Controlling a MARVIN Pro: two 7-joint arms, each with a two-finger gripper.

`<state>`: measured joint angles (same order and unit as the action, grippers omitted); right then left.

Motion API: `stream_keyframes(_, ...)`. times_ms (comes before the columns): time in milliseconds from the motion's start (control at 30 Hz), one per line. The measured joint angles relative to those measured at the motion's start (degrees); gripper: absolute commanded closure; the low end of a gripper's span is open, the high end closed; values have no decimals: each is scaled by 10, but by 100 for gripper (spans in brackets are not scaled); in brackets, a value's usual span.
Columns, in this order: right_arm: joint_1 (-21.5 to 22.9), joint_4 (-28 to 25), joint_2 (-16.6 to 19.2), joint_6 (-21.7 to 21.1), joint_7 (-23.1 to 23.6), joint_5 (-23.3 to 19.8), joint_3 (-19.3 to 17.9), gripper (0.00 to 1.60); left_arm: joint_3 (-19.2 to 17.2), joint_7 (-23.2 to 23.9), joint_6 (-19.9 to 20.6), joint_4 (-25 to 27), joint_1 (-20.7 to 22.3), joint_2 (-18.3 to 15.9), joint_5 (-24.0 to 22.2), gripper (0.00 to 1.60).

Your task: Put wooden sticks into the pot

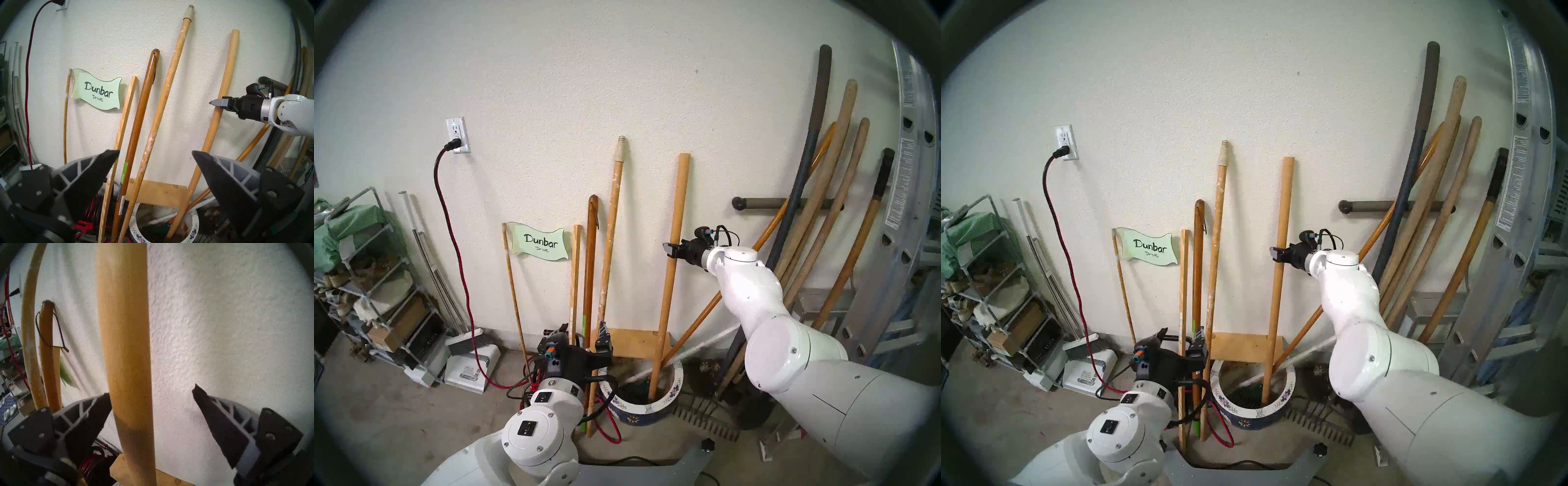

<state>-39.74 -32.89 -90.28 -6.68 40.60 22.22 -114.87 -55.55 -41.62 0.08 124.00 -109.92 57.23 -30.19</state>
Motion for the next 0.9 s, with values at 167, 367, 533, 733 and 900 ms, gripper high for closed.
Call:
stream_keyframes(167,-14,-45,-3,-21,37,-9,-10,0,0,-1,0,0,0,-1,0,0)
stream_keyframes(367,-36,-110,-8,-39,92,-23,-20,0,1,-1,-1,0,1,-1,-1,0)
stream_keyframes(533,-49,-156,-5,-48,136,-34,-31,0,2,-1,-1,0,1,-2,-2,0)
stream_keyframes(733,-73,-213,7,-57,179,-48,-53,0,2,-2,-2,0,2,-2,-2,0)
stream_keyframes(900,-98,-253,11,-59,213,-61,-72,0,2,-2,-2,0,2,-3,-3,0)
